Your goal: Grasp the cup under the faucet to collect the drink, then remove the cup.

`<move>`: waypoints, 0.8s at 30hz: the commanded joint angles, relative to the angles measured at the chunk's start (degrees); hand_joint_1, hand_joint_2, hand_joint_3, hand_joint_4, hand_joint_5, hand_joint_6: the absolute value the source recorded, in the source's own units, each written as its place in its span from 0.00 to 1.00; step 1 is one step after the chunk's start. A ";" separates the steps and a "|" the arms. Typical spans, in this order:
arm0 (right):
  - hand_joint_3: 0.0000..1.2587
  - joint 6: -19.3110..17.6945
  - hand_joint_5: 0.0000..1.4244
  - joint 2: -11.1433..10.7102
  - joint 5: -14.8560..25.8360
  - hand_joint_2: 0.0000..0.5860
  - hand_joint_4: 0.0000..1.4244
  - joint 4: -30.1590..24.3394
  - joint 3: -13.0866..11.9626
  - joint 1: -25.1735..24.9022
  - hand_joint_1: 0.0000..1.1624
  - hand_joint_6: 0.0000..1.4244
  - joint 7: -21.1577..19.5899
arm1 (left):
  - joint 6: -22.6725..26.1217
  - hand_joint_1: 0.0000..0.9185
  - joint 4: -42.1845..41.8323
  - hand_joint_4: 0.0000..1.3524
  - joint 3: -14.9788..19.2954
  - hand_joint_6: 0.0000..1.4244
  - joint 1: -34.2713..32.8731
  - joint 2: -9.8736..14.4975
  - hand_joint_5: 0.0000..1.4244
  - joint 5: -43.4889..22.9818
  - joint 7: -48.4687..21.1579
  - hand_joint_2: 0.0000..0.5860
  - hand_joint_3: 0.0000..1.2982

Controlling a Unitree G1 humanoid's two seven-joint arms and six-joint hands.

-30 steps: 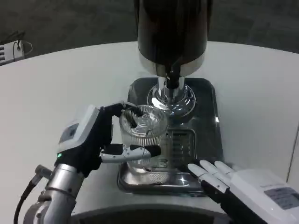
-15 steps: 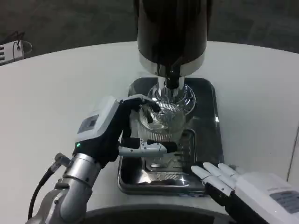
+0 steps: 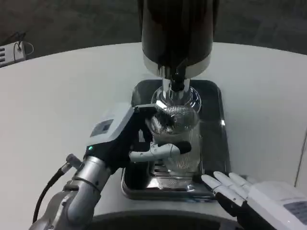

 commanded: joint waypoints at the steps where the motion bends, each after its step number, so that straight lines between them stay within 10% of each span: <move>1: 0.04 -0.91 0.00 0.44 1.31 0.74 0.00 -0.84 -0.36 0.98 0.49 0.02 0.70 | 1.04 0.20 -0.02 0.28 -0.54 0.65 0.48 0.34 0.44 -0.25 -0.73 0.04 0.37; 24: 0.04 0.79 0.00 0.86 1.02 0.76 0.00 -0.84 0.37 1.14 0.47 0.04 1.10 | 3.36 0.11 -13.89 0.08 4.90 0.37 8.14 4.31 0.22 -4.73 -3.71 0.01 0.21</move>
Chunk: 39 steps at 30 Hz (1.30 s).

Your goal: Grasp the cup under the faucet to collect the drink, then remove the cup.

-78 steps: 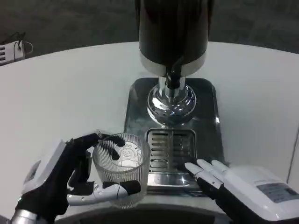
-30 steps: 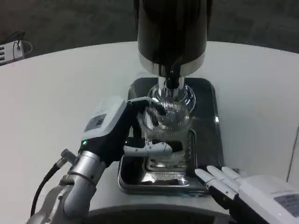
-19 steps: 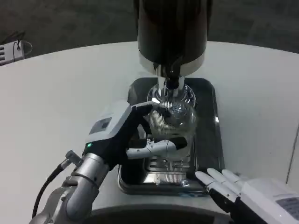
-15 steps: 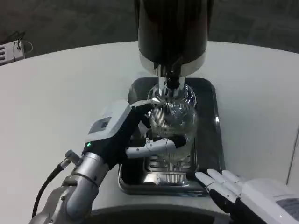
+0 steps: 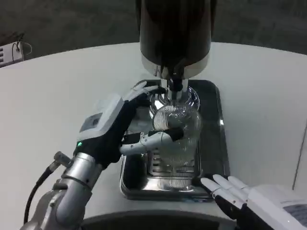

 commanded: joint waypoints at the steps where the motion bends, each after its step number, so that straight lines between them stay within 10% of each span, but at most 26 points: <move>1: 0.04 0.49 0.00 0.55 -0.12 0.76 0.00 -0.84 0.57 0.72 0.47 0.04 0.29 | 1.03 0.11 -6.26 0.07 3.21 0.36 5.48 3.01 0.21 -3.18 -3.11 0.01 0.21; 20: 0.05 5.35 0.00 -1.50 -3.07 0.76 0.00 -0.84 4.74 -1.36 0.47 0.04 0.07 | 1.12 0.00 -25.96 0.10 10.79 0.21 7.37 4.96 0.17 -31.22 -24.93 0.08 0.16; 39: 0.05 6.09 0.00 -1.98 -2.94 0.76 0.00 -0.84 4.63 -1.37 0.47 0.04 -0.41 | 5.98 0.00 -18.34 0.07 6.66 0.18 -4.43 1.96 0.16 -31.68 -32.74 0.10 0.11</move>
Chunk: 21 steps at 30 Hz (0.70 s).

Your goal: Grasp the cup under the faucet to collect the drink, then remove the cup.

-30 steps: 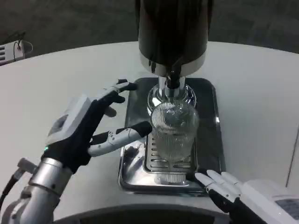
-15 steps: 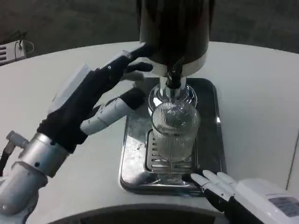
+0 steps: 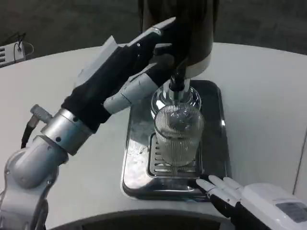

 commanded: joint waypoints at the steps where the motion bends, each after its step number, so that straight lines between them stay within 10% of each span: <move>1: 0.05 0.19 0.00 -0.02 0.66 0.76 0.00 -0.81 -0.34 0.32 0.47 0.04 -0.45 | 0.94 0.00 2.89 0.07 -1.94 0.18 -1.76 -0.35 0.15 1.32 -2.59 0.10 0.11; 21: 0.05 4.67 0.00 -0.77 1.83 0.76 0.00 -0.81 0.28 -0.33 0.47 0.04 -0.43 | -1.12 0.00 6.48 0.00 -9.25 0.10 -3.95 3.24 0.06 10.19 -9.75 0.03 0.02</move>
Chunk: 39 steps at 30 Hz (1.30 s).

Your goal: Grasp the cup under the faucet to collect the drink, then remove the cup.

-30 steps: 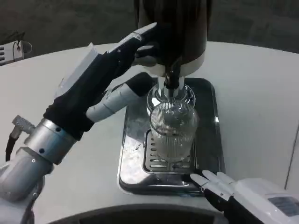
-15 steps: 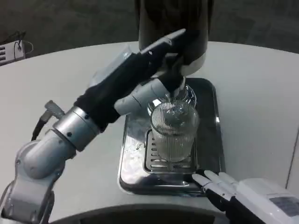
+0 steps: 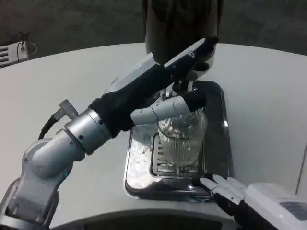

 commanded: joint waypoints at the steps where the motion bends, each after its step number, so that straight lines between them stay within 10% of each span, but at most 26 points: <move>1: 0.05 2.16 0.00 -0.11 0.95 0.76 0.00 -0.81 0.50 -0.07 0.47 0.04 -0.47 | 0.26 0.00 1.70 0.00 -4.00 0.09 0.24 2.16 0.05 5.35 -3.00 0.02 0.02; 11: 0.06 8.31 0.03 -0.09 3.90 0.75 0.00 -0.81 -0.48 -0.36 0.47 0.02 -2.13 | -2.12 0.00 5.71 0.00 -7.85 0.08 -2.84 2.80 0.03 9.09 -4.01 0.00 0.01; 19: 0.00 18.13 0.08 4.47 15.23 0.47 0.00 1.91 -5.26 0.39 0.58 0.06 -13.71 | -3.39 0.00 7.26 0.00 -8.85 0.08 -3.81 3.35 0.02 9.69 -3.57 0.00 0.01; 39: 0.00 12.64 0.05 0.59 25.42 0.37 0.00 22.13 -1.14 -5.84 0.68 0.04 -37.98 | -3.75 0.00 7.63 0.00 -8.12 0.07 -4.24 3.89 0.02 8.98 -3.37 0.00 0.01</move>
